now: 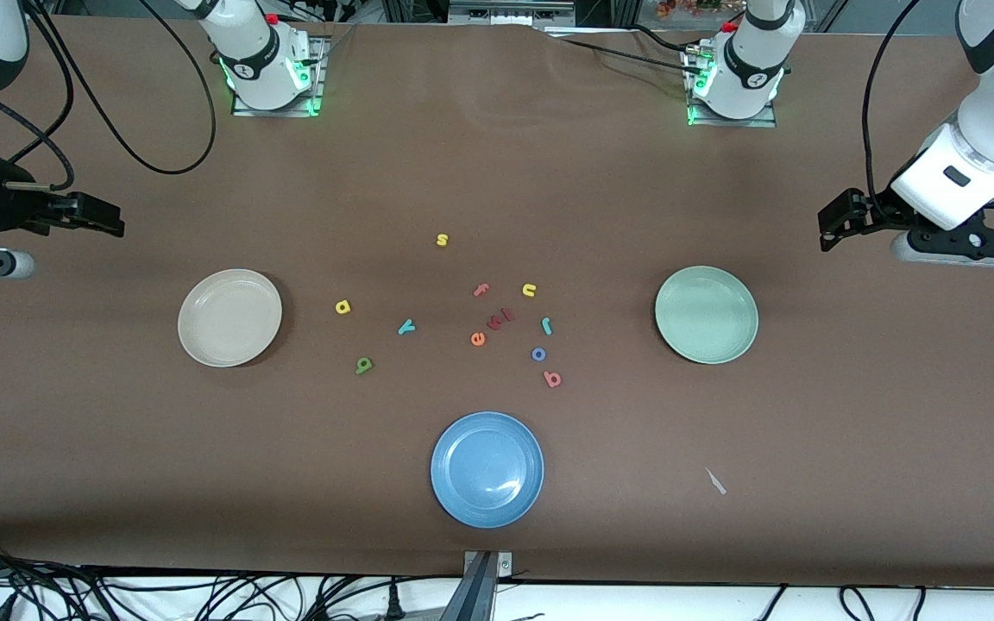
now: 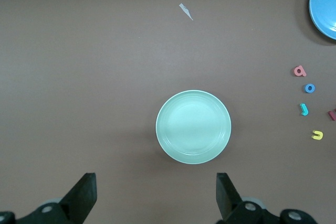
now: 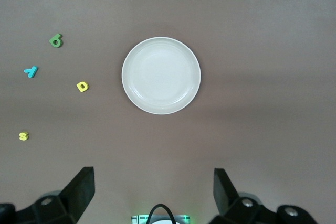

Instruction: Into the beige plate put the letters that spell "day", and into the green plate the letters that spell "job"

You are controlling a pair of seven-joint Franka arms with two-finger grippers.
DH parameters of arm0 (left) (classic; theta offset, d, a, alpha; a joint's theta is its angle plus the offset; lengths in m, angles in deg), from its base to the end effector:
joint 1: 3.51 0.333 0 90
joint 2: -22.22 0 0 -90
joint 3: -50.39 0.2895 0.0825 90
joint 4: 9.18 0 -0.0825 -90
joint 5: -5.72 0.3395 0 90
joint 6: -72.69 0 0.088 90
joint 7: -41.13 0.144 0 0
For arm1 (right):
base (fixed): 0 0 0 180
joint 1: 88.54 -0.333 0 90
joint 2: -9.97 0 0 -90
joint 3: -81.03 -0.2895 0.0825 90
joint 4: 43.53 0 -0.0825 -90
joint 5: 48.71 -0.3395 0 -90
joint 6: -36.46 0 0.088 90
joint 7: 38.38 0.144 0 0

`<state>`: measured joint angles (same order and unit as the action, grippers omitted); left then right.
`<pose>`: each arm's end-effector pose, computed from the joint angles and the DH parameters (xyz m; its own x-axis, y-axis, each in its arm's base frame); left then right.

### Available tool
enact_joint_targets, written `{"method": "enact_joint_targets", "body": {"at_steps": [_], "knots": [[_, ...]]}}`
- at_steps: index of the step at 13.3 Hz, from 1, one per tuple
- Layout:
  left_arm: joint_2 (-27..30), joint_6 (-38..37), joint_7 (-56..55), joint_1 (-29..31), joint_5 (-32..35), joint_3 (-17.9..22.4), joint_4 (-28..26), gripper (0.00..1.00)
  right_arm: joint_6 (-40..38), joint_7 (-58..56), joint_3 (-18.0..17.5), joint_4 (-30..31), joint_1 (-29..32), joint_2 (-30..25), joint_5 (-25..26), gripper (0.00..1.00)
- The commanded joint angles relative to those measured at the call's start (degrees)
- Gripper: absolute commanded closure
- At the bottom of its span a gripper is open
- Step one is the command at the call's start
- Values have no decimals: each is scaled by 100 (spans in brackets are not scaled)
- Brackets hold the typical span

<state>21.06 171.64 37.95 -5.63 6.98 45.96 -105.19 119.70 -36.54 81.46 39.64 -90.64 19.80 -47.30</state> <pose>0.5248 -0.0571 0.5191 0.9976 -0.0621 0.0322 -0.0615 -0.9979 -0.0185 0.5363 0.0121 0.5120 0.9857 -0.0064 -0.1686 -0.0011 -0.9995 0.0313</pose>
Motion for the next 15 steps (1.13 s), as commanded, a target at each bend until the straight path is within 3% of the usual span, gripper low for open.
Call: {"method": "enact_joint_targets", "body": {"at_steps": [1, 13, 15], "knots": [[54, -68, 80, 10, -20, 21, -23, 0, -45, -78, -8, 15, 8, -69, 17, 0], [2, -112, 72, 1, -91, 12, -111, 0, -45, -78, -8, 15, 17, -69, 35, 0], [-60, -113, 80, 9, -379, 12, -102, 0, -45, -78, -8, 15, 17, -69, 35, 0]]}}
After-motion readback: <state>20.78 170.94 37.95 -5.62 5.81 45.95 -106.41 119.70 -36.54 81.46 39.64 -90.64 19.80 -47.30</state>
